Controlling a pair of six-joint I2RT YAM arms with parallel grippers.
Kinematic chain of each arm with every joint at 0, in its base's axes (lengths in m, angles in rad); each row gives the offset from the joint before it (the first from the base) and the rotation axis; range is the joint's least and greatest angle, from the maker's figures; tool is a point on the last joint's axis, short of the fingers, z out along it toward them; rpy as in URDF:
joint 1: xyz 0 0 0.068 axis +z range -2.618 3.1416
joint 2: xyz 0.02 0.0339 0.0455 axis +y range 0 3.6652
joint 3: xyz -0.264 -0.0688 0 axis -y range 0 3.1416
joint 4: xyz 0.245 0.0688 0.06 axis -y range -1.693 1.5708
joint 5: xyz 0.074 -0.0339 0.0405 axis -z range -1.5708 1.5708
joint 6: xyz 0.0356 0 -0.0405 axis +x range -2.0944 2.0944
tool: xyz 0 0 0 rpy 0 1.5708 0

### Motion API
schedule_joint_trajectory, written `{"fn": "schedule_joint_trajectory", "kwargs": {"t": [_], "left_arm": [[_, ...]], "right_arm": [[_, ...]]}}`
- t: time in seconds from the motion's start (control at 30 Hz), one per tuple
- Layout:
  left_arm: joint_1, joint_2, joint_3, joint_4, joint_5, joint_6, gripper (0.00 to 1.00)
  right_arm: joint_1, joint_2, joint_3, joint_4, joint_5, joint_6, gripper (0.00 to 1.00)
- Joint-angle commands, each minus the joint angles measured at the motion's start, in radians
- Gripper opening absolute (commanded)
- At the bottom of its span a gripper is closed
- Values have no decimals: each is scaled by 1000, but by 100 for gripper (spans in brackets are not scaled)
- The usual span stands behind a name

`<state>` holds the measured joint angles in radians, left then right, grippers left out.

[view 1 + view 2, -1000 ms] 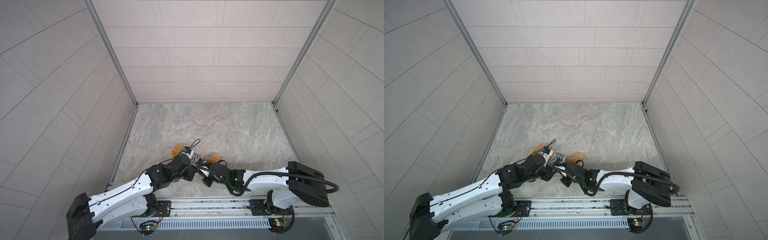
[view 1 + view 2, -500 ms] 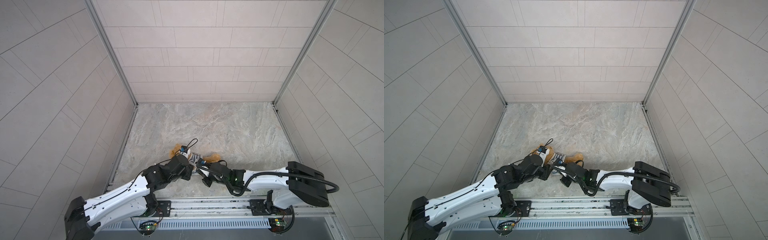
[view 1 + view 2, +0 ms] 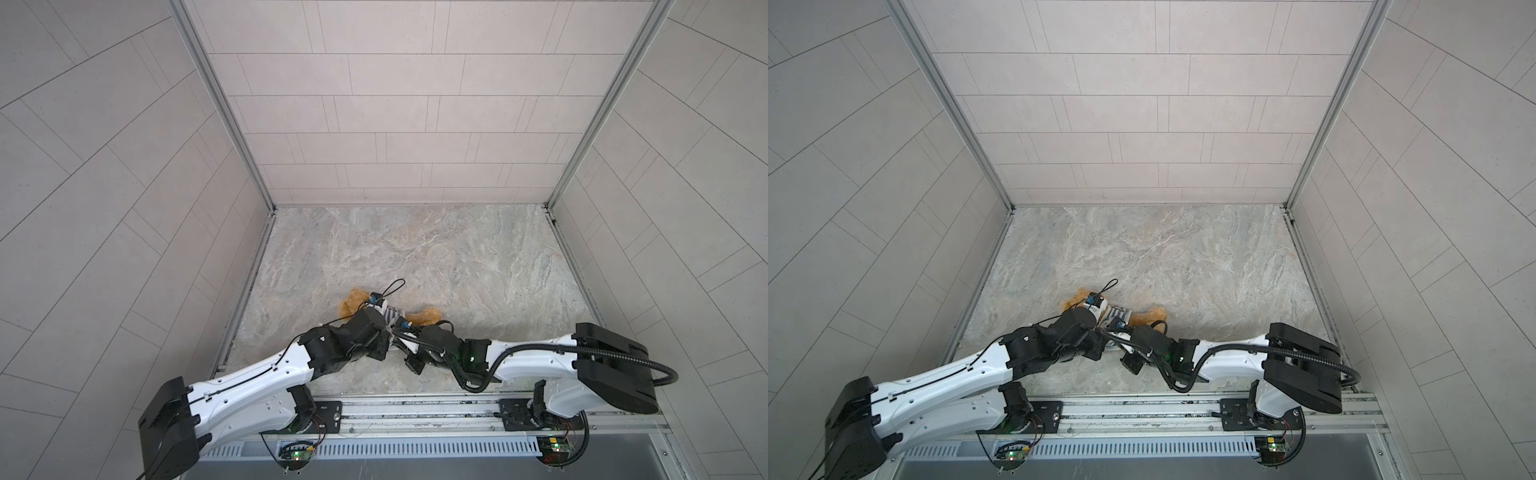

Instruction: Dress the teddy bear

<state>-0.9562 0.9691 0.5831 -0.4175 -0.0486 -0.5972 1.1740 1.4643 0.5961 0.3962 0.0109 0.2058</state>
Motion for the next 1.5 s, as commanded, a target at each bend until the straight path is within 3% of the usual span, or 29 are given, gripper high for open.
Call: {"fn": "schedule_joint_trajectory", "kwargs": {"t": [0.0,0.4,0.57,0.77,0.83,1.0,1.1,1.4,1.47], "left_arm": [[6,0,-12,-7,-14,1,0],[200,-292,-151,170,313,-46,0],[242,-422,-247,341,422,-149,0],[248,-479,-357,536,468,-303,0],[247,-480,-379,578,472,-338,0],[248,-480,-392,609,466,-366,0],[247,-475,-391,635,470,-382,0],[248,-480,-396,685,500,-417,0],[247,-477,-403,684,504,-415,0]], "right_arm": [[7,-28,-20,10,29,-5,0],[-6,-141,-93,-78,136,10,0],[-26,-170,-109,-131,162,19,0],[-31,-210,-104,-150,137,-2,2],[-19,-255,-97,-140,88,-15,11],[42,-347,-81,-115,91,-56,36],[50,-332,-73,-94,63,-58,43],[54,-217,-33,9,67,-46,41],[55,-199,-19,23,74,-48,36]]}}
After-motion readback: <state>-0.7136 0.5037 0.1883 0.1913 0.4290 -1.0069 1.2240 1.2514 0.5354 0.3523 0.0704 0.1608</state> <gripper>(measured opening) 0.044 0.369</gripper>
